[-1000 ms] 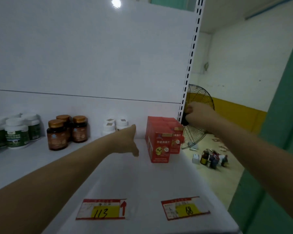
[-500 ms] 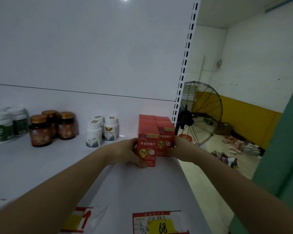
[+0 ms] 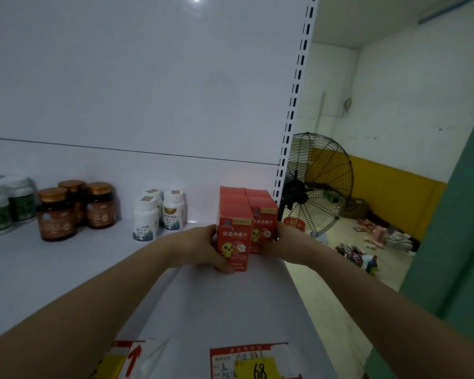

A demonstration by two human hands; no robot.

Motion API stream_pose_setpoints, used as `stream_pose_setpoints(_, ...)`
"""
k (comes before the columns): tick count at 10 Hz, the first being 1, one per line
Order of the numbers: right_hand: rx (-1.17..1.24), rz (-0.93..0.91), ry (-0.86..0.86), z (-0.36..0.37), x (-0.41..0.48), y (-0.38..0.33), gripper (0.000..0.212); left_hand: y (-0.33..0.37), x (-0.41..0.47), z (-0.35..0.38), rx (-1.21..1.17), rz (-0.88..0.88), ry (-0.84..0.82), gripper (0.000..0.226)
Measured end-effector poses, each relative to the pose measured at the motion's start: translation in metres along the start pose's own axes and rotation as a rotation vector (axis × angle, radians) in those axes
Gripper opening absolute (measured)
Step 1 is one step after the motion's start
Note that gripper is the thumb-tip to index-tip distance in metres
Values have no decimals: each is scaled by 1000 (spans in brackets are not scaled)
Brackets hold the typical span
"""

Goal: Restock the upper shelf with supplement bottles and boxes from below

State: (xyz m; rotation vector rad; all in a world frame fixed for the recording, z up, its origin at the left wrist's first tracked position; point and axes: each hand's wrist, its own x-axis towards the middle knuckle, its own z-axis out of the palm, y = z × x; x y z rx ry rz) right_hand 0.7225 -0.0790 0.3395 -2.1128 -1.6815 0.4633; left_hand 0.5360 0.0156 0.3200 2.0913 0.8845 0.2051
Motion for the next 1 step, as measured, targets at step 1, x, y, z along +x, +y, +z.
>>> stream_pose_setpoints(1,-16,26,8,1,-1,5,44,-3,2,-7,153,-44,37,113)
